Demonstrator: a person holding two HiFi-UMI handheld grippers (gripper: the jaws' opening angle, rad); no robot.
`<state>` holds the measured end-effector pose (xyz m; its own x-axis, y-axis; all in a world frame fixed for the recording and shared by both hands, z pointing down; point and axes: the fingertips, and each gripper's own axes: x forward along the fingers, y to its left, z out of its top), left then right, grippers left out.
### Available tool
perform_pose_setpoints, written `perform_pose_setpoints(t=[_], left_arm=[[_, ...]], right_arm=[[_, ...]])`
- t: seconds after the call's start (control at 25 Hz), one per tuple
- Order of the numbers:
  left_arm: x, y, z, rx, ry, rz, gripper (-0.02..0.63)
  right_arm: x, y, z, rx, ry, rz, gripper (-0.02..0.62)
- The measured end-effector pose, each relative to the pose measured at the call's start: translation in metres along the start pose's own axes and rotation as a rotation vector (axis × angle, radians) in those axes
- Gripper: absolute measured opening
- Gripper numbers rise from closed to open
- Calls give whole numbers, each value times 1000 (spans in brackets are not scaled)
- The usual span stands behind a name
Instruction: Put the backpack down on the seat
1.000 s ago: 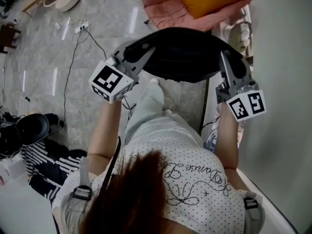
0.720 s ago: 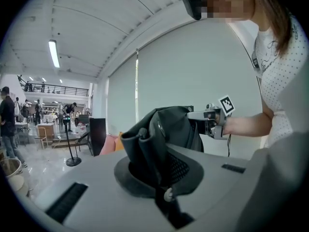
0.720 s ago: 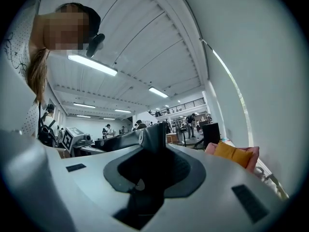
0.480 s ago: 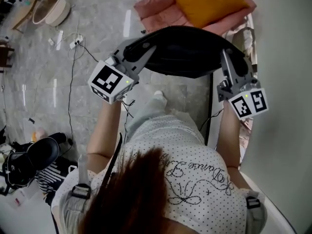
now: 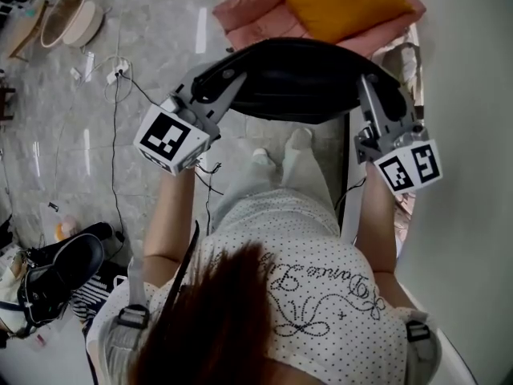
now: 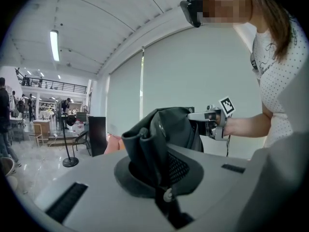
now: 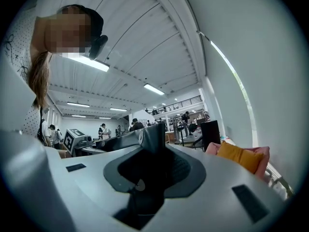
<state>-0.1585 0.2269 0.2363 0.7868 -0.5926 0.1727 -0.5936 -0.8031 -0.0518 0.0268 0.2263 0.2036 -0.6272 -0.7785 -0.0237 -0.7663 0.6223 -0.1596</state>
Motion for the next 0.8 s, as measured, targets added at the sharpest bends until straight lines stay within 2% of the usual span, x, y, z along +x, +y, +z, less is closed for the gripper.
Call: perform_pose_setpoints(t=[0.32,0.4,0.6,0.68,0.8], left_arm=[[26,62,15,-14,7,84,12],[51,78,16,-14,10,121,12],[170,107,5,-17,63,249,12],[182,110,16,-21,61,296,12],[175,119,30,-25,44,346,12]], right_arm=[[70,-36,16,17,13,77,100],[89,-66,16,28,14,117,101],[134,-199,-2,71,14,250,100],[145,-214,10,59,10,296,100],[162,-211,29,27,6,344,101]])
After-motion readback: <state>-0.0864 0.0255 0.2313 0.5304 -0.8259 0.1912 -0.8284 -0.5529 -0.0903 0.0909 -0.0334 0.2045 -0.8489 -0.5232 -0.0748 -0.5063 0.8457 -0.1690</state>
